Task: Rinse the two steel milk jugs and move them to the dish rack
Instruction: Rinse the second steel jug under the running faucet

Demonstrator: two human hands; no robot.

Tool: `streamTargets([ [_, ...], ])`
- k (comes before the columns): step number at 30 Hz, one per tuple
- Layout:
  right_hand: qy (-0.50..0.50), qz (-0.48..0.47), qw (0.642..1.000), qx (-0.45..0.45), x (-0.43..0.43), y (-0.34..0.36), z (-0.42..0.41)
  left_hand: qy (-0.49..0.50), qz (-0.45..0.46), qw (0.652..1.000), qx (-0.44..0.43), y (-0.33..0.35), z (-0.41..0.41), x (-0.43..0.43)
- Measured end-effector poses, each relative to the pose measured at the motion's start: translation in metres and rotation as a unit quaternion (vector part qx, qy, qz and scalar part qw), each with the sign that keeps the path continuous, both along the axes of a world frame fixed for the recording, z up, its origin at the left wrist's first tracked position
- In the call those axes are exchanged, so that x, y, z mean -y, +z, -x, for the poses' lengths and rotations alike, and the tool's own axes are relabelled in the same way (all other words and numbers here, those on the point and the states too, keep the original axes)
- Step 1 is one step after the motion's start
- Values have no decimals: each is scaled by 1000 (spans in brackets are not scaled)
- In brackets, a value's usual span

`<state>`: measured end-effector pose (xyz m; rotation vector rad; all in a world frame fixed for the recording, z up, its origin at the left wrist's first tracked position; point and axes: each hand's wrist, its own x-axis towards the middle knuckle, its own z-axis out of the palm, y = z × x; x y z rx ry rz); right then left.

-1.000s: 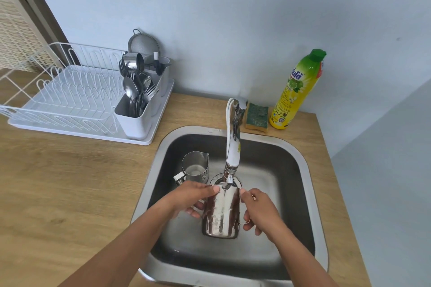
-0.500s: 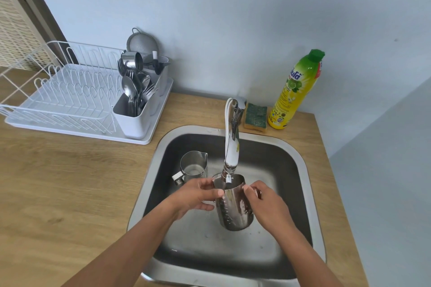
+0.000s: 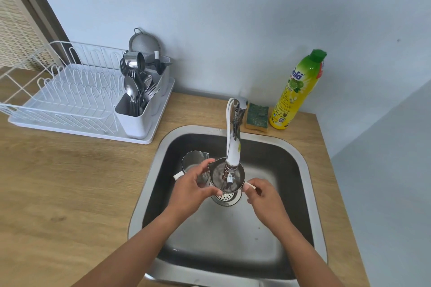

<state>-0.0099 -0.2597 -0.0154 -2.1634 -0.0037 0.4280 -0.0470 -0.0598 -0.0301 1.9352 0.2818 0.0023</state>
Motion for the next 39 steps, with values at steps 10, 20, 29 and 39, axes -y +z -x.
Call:
streamTargets([
  [10,-14,-157,980,-119,-20,-8,7,-4,-190,978,83,23,19,-12],
  [20,28,-122,973,-192,-25,-10,21,24,-169,985,9,21,30,-20],
  [29,79,79,987,-113,2,4,17,11,-57,992,-115,-8,33,-10],
  [39,97,227,969,3,23,38,13,-42,67,989,-121,-13,13,13],
])
